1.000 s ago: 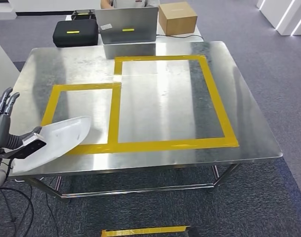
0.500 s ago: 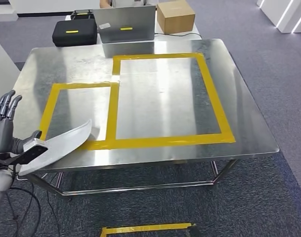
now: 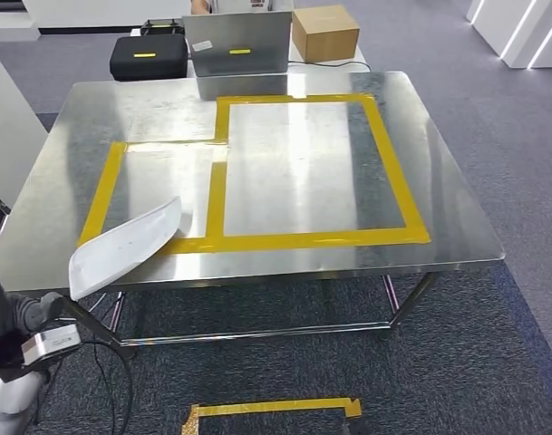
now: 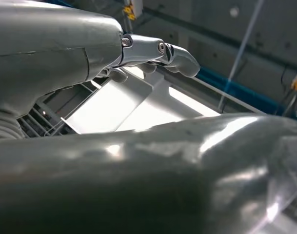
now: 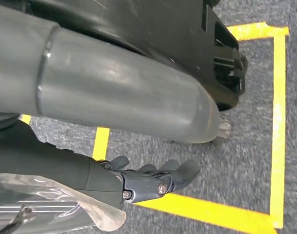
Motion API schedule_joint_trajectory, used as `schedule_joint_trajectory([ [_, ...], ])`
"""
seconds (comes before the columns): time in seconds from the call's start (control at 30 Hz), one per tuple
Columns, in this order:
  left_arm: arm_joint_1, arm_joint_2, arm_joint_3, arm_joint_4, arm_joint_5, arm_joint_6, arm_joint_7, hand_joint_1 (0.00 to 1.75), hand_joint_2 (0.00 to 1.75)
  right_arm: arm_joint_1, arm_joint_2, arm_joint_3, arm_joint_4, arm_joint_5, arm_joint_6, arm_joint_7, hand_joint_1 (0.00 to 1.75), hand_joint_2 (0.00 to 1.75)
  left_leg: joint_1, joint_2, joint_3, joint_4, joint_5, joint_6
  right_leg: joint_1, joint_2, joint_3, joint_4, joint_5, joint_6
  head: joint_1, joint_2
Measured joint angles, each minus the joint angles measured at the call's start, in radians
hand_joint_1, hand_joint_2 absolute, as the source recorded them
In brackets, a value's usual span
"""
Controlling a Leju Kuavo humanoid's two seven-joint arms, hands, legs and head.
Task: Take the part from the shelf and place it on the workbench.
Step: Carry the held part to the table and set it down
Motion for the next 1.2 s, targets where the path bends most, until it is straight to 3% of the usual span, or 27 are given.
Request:
schedule_joint_trajectory([
  [0.03, 0.01, -0.007, 0.0, -0.019, 0.009, 0.004, -0.007, 0.0, 0.0, 0.001, 0.0, 0.0, 0.0, -0.001, 0.0, 0.0, 0.0, 0.0, 0.001, 0.002, -0.01, -0.002, 0.011, 0.009, -0.001, 0.0, -0.011, 0.015, -0.024, 0.005, 0.001, 0.0],
  [0.07, 0.02, -0.015, -0.001, -0.036, 0.018, 0.007, -0.013, 0.0, 0.0, 0.001, 0.0, 0.0, 0.001, -0.003, -0.001, 0.0, 0.0, 0.0, 0.002, 0.003, -0.022, -0.003, 0.023, 0.016, -0.002, 0.0, -0.028, 0.053, -0.067, 0.008, 0.003, 0.0],
  [0.13, 0.041, -0.027, -0.001, -0.063, 0.029, 0.011, -0.021, 0.0, 0.0, 0.001, 0.0, 0.0, 0.001, -0.005, -0.001, 0.0, 0.0, 0.0, 0.0, 0.005, -0.051, -0.002, 0.045, 0.024, -0.002, -0.001, -0.065, 0.176, -0.17, 0.013, 0.006, 0.0],
  [0.17, 0.051, -0.032, -0.001, -0.071, 0.031, 0.012, -0.022, 0.0, 0.0, 0.0, 0.0, 0.0, 0.001, -0.005, -0.002, 0.0, 0.0, 0.0, -0.002, 0.005, -0.066, -0.001, 0.056, 0.025, -0.001, -0.001, -0.075, 0.239, -0.202, 0.013, 0.006, 0.0],
  [0.2, 0.059, -0.036, -0.001, -0.078, 0.033, 0.012, -0.022, 0.0, 0.0, 0.0, 0.0, 0.0, 0.001, -0.006, -0.002, 0.0, 0.0, 0.0, -0.003, 0.005, -0.082, 0.0, 0.066, 0.025, -0.001, -0.001, -0.07, 0.276, -0.21, 0.013, 0.006, 0.0],
  [0.23, 0.065, -0.04, -0.001, -0.084, 0.034, 0.012, -0.023, 0.0, 0.0, 0.0, 0.0, 0.0, 0.001, -0.006, -0.002, 0.0, 0.0, 0.0, -0.004, 0.005, -0.096, 0.002, 0.076, 0.024, 0.0, -0.001, -0.049, 0.281, -0.199, 0.011, 0.006, 0.0],
  [0.3, 0.073, -0.045, -0.002, -0.096, 0.041, 0.012, -0.028, 0.0, 0.0, -0.001, 0.0, -0.001, 0.001, -0.007, -0.002, 0.0, 0.0, 0.0, -0.005, 0.005, -0.119, 0.005, 0.094, 0.019, 0.001, 0.0, 0.049, 0.181, -0.153, 0.004, 0.006, 0.0],
  [0.37, 0.082, -0.052, -0.002, -0.109, 0.054, 0.012, -0.036, 0.0, 0.0, -0.005, 0.0, -0.001, 0.001, -0.006, -0.003, 0.001, 0.0, 0.0, -0.008, 0.005, -0.133, 0.008, 0.109, 0.011, 0.005, 0.001, 0.161, 0.032, -0.147, -0.006, 0.005, 0.0],
  [0.43, 0.098, -0.059, -0.006, -0.119, 0.066, 0.011, -0.039, 0.0, 0.0, -0.007, 0.0, -0.002, 0.001, -0.006, -0.006, 0.0, 0.0, 0.0, -0.008, 0.007, -0.138, 0.007, 0.126, -0.001, 0.01, 0.001, 0.2, -0.04, -0.159, -0.014, 0.005, 0.0],
  [0.5, 0.12, -0.069, -0.012, -0.12, 0.083, 0.005, -0.034, 0.0, 0.0, -0.005, 0.001, -0.002, 0.001, -0.006, -0.011, 0.0, 0.0, 0.0, -0.006, 0.006, -0.141, 0.004, 0.135, -0.013, 0.01, -0.001, 0.186, -0.048, -0.147, -0.027, 0.005, 0.0],
  [0.53, 0.134, -0.073, -0.014, -0.12, 0.095, 0.001, -0.028, 0.0, 0.0, -0.004, 0.001, -0.002, 0.001, -0.006, -0.014, 0.0, 0.0, 0.0, -0.004, 0.006, -0.146, 0.014, 0.118, -0.019, 0.009, -0.004, 0.179, -0.05, -0.137, -0.035, 0.004, 0.0],
  [0.6, 0.166, -0.086, -0.015, -0.111, 0.111, 0.003, -0.019, 0.0, 0.0, -0.003, 0.002, -0.003, 0.001, -0.008, -0.019, -0.002, 0.0, 0.0, -0.001, 0.005, -0.166, 0.087, 0.03, -0.03, 0.006, -0.008, 0.159, -0.052, -0.114, -0.048, -0.001, 0.0],
  [0.67, 0.198, -0.102, -0.014, -0.087, 0.107, 0.018, -0.018, 0.0, 0.0, -0.002, 0.002, -0.004, 0.001, -0.01, -0.022, -0.005, 0.0, 0.0, 0.0, 0.005, -0.187, 0.217, -0.064, -0.038, 0.007, -0.009, 0.138, -0.05, -0.093, -0.051, -0.005, 0.0],
  [0.7, 0.212, -0.109, -0.014, -0.073, 0.101, 0.023, -0.02, 0.0, 0.0, -0.002, 0.002, -0.004, 0.001, -0.011, -0.023, -0.006, 0.0, 0.0, 0.001, 0.005, -0.187, 0.265, -0.079, -0.04, 0.007, -0.01, 0.125, -0.048, -0.081, -0.051, -0.005, 0.0],
  [0.73, 0.223, -0.115, -0.013, -0.062, 0.099, 0.026, -0.023, 0.0, 0.0, -0.002, 0.002, -0.005, 0.001, -0.011, -0.023, -0.007, 0.0, 0.0, 0.001, 0.005, -0.175, 0.283, -0.073, -0.041, 0.008, -0.011, 0.11, -0.044, -0.071, -0.049, -0.005, 0.0],
  [0.77, 0.231, -0.12, -0.013, -0.054, 0.097, 0.027, -0.026, 0.0, 0.0, -0.002, 0.002, -0.005, 0.001, -0.011, -0.023, -0.007, 0.0, 0.0, 0.001, 0.005, -0.146, 0.261, -0.051, -0.041, 0.008, -0.011, 0.094, -0.038, -0.063, -0.048, -0.005, 0.0],
  [0.8, 0.235, -0.124, -0.012, -0.049, 0.097, 0.027, -0.028, 0.0, 0.0, -0.002, 0.002, -0.006, 0.001, -0.011, -0.024, -0.007, 0.0, 0.0, 0.002, 0.005, -0.101, 0.204, -0.026, -0.039, 0.008, -0.012, 0.079, -0.031, -0.056, -0.045, -0.005, 0.0],
  [0.87, 0.239, -0.13, -0.011, -0.042, 0.097, 0.027, -0.032, 0.0, 0.0, -0.002, 0.003, -0.007, 0.0, -0.011, -0.024, -0.007, 0.0, 0.0, 0.0, 0.004, -0.004, 0.059, -0.012, -0.031, 0.01, -0.013, 0.055, -0.017, -0.045, -0.037, -0.004, 0.0],
  [0.9, 0.24, -0.133, -0.01, -0.039, 0.097, 0.027, -0.032, 0.0, 0.0, -0.002, 0.003, -0.007, 0.0, -0.011, -0.024, -0.007, 0.0, 0.0, -0.002, 0.003, 0.024, 0.011, -0.014, -0.025, 0.011, -0.013, 0.048, -0.012, -0.039, -0.032, -0.004, 0.0],
  [0.93, 0.241, -0.136, -0.009, -0.037, 0.096, 0.027, -0.033, 0.0, 0.0, -0.002, 0.004, -0.008, 0.0, -0.011, -0.024, -0.007, 0.0, 0.0, -0.005, 0.002, 0.033, -0.012, -0.019, -0.018, 0.011, -0.013, 0.043, -0.01, -0.032, -0.025, -0.004, 0.0],
  [1.0, 0.244, -0.141, -0.007, -0.031, 0.089, 0.026, -0.02, 0.0, 0.0, 0.0, 0.004, -0.009, 0.001, -0.012, -0.025, -0.008, 0.0, 0.0, -0.006, 0.002, 0.02, -0.017, -0.007, -0.002, 0.009, -0.012, 0.037, -0.01, -0.021, -0.012, -0.006, 0.0],
  [1.03, 0.245, -0.144, -0.006, -0.023, 0.088, 0.024, -0.004, 0.0, 0.0, 0.0, 0.004, -0.009, 0.001, -0.014, -0.027, -0.009, 0.0, 0.0, -0.005, 0.004, 0.011, -0.019, 0.004, 0.007, 0.008, -0.011, 0.029, -0.003, -0.033, -0.006, -0.006, 0.0],
  [1.07, 0.248, -0.148, -0.002, -0.011, 0.093, 0.021, 0.015, 0.0, 0.0, 0.001, 0.005, -0.01, 0.002, -0.016, -0.029, -0.009, 0.0, 0.0, -0.003, 0.006, -0.001, -0.023, 0.016, 0.016, 0.008, -0.009, 0.018, 0.018, -0.064, -0.001, -0.006, 0.0],
  [1.17, 0.259, -0.17, 0.033, 0.092, 0.169, 0.018, 0.048, 0.0, 0.0, 0.003, 0.006, -0.012, 0.002, -0.022, -0.034, -0.008, 0.0, 0.0, -0.003, 0.01, -0.043, -0.024, 0.053, 0.028, 0.006, -0.006, -0.023, 0.178, -0.208, 0.009, 0.0, 0.0],
  [1.2, 0.259, -0.179, 0.054, 0.153, 0.203, 0.02, 0.038, 0.0, 0.0, 0.003, 0.006, -0.012, 0.002, -0.023, -0.035, -0.007, 0.0, 0.0, -0.003, 0.011, -0.059, -0.023, 0.065, 0.027, 0.005, -0.005, -0.027, 0.231, -0.228, 0.01, 0.0, 0.0],
])
